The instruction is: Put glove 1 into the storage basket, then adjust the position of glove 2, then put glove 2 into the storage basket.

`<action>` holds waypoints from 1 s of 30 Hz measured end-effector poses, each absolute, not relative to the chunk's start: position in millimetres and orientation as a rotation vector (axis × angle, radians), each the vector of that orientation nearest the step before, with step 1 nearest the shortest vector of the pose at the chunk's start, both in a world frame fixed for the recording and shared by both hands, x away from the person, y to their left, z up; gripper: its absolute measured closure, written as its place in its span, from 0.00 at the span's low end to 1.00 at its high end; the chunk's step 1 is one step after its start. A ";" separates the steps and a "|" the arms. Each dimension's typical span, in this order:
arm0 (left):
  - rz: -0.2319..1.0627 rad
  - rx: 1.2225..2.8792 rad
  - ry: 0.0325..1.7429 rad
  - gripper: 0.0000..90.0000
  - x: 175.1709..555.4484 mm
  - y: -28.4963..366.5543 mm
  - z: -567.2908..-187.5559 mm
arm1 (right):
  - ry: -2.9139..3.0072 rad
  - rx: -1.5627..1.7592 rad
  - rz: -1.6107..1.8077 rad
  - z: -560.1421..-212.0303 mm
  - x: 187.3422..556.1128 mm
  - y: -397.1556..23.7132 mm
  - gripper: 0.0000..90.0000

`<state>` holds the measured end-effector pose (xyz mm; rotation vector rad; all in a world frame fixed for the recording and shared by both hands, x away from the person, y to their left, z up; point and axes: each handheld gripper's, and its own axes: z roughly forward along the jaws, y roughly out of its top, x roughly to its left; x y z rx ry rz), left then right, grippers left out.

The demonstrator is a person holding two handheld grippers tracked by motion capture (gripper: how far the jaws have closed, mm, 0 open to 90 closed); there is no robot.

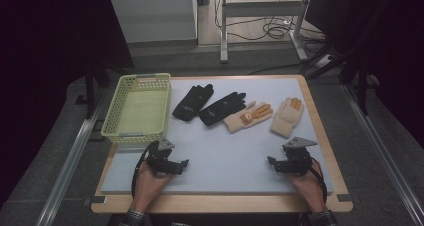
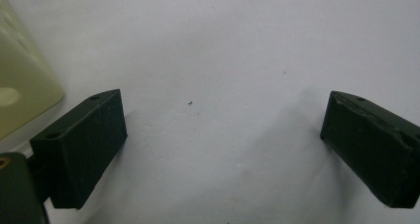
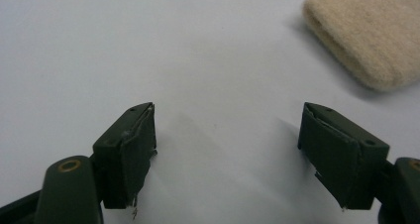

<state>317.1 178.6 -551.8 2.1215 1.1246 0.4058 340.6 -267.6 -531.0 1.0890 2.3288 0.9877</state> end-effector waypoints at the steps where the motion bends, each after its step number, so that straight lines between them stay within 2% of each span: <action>1: 0.406 2.122 1.124 0.04 317.1 178.6 -551.8 | 2.329 1.091 0.989 -531.0 340.7 -267.7 0.25; 20: 0.405 2.120 1.125 0.05 316.9 178.6 -551.9 | 2.333 1.115 0.994 -525.6 342.4 -264.1 0.26; 30: 0.405 2.119 1.126 0.05 316.9 178.6 -551.9 | 2.349 1.118 1.046 -519.0 350.9 -248.1 0.26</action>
